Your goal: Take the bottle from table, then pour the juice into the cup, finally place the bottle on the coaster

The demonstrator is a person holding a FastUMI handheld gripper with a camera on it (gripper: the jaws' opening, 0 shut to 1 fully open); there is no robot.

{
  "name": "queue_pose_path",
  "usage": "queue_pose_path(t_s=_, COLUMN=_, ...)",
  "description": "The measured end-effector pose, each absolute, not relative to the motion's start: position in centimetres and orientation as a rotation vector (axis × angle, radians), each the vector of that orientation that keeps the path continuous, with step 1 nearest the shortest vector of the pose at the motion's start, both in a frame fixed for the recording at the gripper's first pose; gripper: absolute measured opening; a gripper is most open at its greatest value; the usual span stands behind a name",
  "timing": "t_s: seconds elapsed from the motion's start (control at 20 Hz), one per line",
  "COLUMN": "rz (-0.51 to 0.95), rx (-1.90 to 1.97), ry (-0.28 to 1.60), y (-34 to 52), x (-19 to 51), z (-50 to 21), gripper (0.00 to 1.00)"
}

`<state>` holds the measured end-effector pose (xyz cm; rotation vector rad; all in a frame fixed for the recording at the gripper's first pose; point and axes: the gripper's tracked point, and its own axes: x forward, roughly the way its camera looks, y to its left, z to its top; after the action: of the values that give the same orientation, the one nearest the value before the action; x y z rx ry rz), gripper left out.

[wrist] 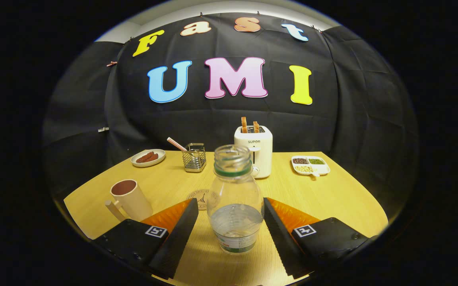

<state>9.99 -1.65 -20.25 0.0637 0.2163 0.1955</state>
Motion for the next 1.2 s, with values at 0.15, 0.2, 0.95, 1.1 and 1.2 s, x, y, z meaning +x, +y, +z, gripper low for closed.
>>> queue_pose_path(t_s=0.15, rz=0.195, rx=0.048, ry=0.214, y=-2.1, x=10.2, z=-20.9, gripper=0.99)
queue_pose_path(t_s=0.2, rz=0.196, rx=0.039, ry=0.212, y=-2.2, x=10.4, z=-21.2, gripper=0.99)
queue_pose_path(t_s=0.95, rz=0.224, rx=-0.109, ry=0.19, y=-1.8, x=11.1, z=-21.3, gripper=0.75)
queue_pose_path(t_s=1.1, rz=0.244, rx=-0.14, ry=0.174, y=-2.0, x=11.1, z=-20.0, gripper=0.74)
queue_pose_path(t_s=1.2, rz=0.261, rx=-0.176, ry=0.152, y=-1.7, x=11.4, z=-18.7, gripper=0.73)
